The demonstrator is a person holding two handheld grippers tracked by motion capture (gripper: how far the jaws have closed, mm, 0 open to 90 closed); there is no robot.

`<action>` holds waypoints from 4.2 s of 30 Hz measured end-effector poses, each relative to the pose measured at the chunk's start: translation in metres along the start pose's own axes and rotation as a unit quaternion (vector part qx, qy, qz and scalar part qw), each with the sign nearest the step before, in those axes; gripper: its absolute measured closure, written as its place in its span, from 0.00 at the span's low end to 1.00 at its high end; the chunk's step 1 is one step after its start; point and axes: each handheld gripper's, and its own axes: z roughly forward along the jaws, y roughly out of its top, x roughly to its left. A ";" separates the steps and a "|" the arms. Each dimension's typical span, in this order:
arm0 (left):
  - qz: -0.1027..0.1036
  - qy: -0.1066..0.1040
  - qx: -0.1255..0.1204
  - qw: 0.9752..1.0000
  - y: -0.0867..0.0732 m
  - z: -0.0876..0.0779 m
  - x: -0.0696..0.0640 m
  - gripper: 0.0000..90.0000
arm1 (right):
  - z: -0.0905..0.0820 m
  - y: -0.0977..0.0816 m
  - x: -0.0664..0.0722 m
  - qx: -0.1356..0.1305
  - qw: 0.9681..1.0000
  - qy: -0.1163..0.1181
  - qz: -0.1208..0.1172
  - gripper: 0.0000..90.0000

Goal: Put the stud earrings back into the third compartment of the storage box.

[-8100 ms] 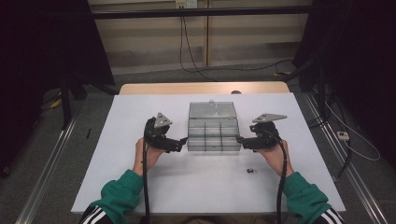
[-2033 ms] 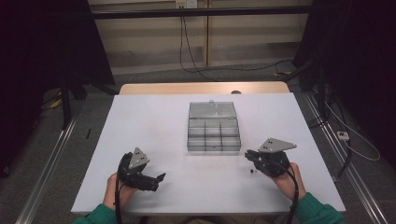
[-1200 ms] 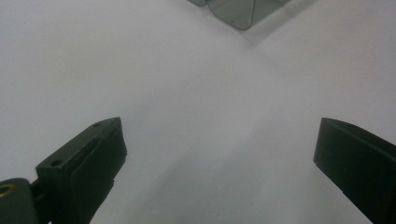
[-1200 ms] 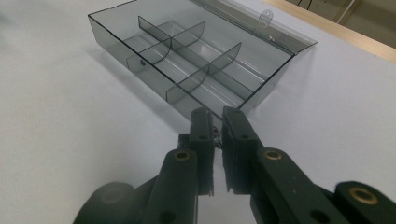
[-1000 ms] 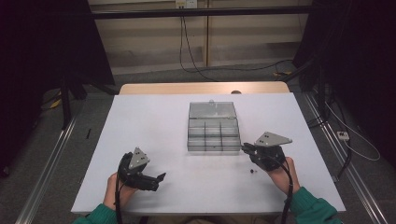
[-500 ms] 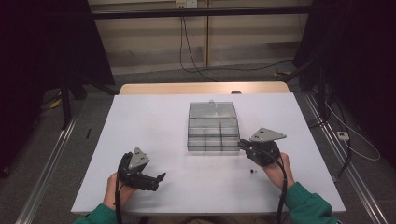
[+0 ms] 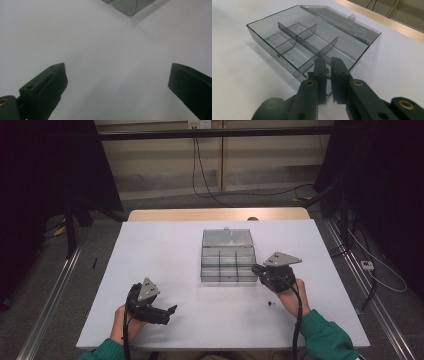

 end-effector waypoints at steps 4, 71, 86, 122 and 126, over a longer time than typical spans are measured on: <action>0.000 0.001 -0.001 1.000 0.000 0.000 0.000 0.02 | 0.003 0.002 -0.002 0.001 1.000 0.001 0.006 0.93; 0.001 0.000 0.002 1.000 0.000 0.001 0.001 0.02 | 0.056 0.016 -0.026 0.028 0.999 -0.028 0.033 0.93; 0.001 0.000 0.003 1.000 0.000 0.001 0.001 0.02 | 0.063 0.014 -0.027 0.034 0.998 -0.033 0.030 0.93; 0.001 0.001 -0.001 1.000 0.000 0.000 0.000 0.02 | 0.042 0.014 -0.030 0.043 0.997 0.000 0.059 0.43; 0.002 0.002 -0.001 1.000 0.000 0.000 0.000 0.02 | 0.035 0.011 -0.030 0.047 0.997 0.019 0.064 0.30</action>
